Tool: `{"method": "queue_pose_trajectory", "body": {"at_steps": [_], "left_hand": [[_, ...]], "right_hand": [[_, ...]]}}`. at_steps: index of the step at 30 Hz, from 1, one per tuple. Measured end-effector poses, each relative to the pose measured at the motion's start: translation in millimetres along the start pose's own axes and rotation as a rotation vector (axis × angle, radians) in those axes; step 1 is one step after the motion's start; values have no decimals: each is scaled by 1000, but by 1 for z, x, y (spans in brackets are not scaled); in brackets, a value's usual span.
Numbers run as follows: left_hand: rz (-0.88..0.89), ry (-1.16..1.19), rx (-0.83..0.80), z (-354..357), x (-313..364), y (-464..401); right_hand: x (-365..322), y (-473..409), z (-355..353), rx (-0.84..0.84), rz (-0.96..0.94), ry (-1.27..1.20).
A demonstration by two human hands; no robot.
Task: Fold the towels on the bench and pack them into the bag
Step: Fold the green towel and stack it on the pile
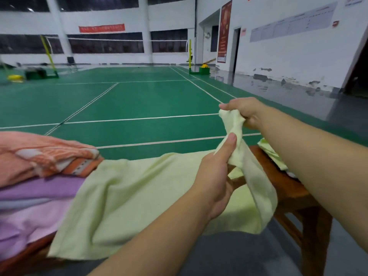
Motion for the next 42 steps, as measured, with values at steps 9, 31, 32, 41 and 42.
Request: {"method": "queue_pose_trajectory", "body": {"at_steps": [9,31,32,41,42], "left_hand": [[204,75,367,-130,56,107],[16,-659,1052,-273,61,235],[38,-904,1119,-269,74,240],[502,-1254,857,-220,122,158],[519,-1325,787,-214,120,141]], "right_hand": [[3,38,217,-286,-27,34],[61,90,337,-437,80,-25],[60,87,331,-425,78,-13],[52,81,298,-484,-43,90],[50,84,300,-514,-75,115]]}}
Point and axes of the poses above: each hand's wrist, its own y-axis away from the middle knuckle, its own z-axis out of the palm, x = y × z, the point moved 8 cm from there along -y, towards the middle knuckle, and after that the axes turned 5 degrees about -z, right-handed, at the moved point
